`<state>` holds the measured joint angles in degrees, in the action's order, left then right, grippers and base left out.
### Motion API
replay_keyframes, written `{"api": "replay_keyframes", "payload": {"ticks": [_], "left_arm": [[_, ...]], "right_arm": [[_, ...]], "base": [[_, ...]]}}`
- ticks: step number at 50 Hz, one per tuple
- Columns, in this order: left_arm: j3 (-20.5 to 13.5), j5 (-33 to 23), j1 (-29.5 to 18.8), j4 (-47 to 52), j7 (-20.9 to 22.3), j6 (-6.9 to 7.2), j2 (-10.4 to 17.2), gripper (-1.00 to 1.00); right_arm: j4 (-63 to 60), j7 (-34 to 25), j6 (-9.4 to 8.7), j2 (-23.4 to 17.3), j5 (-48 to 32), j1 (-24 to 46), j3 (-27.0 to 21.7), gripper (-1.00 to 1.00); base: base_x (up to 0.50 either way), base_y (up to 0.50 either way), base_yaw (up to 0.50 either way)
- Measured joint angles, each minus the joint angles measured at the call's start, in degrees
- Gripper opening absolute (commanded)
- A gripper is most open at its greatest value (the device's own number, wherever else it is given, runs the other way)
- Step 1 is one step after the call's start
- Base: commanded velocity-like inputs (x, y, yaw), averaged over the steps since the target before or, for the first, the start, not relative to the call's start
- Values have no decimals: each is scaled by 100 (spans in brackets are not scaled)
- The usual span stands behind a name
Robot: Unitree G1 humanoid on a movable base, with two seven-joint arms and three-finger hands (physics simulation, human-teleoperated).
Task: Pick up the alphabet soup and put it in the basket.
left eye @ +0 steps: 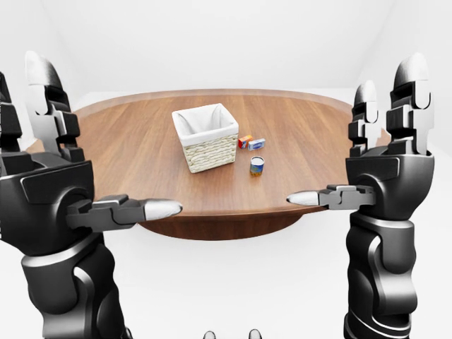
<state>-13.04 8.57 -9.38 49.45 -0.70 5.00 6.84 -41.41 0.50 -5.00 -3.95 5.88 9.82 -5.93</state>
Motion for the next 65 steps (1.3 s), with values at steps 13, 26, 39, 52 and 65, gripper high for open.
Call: {"api": "replay_keyframes", "payload": {"ticks": [13, 26, 39, 52, 65], "left_arm": [[-702, 1893, -881, 750, -1311, 0, 1092, 100], [-986, 3209, -980, 972, -2305, 0, 1777, 100], [-993, 3191, -990, 1033, -2307, 0, 1762, 100], [-996, 3186, -993, 1049, -2307, 0, 1757, 100], [-953, 3212, -992, 1053, -2358, 0, 1795, 100]], "right_arm": [[110, -67, 0, 52, -97, -104, 78, 100], [192, -137, 0, 79, -298, -163, 172, 100], [328, -172, 0, 107, -452, -210, 184, 100], [364, -186, 0, 118, -498, -222, 186, 100], [383, -236, 0, 126, -516, -246, 233, 100]], "base": [[0, 0, 0], [0, 0, 0], [0, 0, 0], [0, 0, 0], [1, 0, 0]]}}
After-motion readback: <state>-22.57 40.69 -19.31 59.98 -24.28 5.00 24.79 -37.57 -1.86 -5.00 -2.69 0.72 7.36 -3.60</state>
